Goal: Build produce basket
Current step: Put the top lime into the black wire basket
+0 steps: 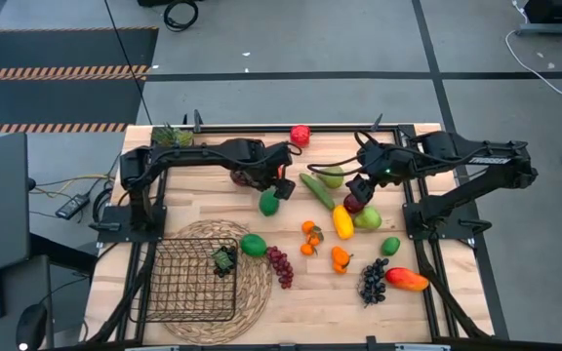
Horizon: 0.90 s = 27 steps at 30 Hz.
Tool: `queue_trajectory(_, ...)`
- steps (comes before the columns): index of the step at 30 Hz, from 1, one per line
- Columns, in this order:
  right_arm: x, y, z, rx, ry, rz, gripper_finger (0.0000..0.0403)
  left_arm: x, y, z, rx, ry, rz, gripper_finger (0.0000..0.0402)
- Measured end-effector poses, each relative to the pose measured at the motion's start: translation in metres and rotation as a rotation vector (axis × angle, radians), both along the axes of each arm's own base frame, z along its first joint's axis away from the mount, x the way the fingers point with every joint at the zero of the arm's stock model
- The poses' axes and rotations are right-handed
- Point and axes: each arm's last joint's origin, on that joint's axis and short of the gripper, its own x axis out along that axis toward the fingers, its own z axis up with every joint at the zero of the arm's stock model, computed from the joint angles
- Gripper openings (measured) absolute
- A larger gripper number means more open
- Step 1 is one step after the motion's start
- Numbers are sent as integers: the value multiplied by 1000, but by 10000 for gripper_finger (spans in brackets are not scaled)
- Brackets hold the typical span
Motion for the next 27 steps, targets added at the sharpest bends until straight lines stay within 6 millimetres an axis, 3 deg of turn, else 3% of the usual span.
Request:
queue_trajectory(10,-9,0,1,-9,26,23,277,13,-2,-30,-72,46,20,316)
queue_trajectory(27,-21,-1,5,1,16,-2,277,16,1,-37,-75,57,74,316)
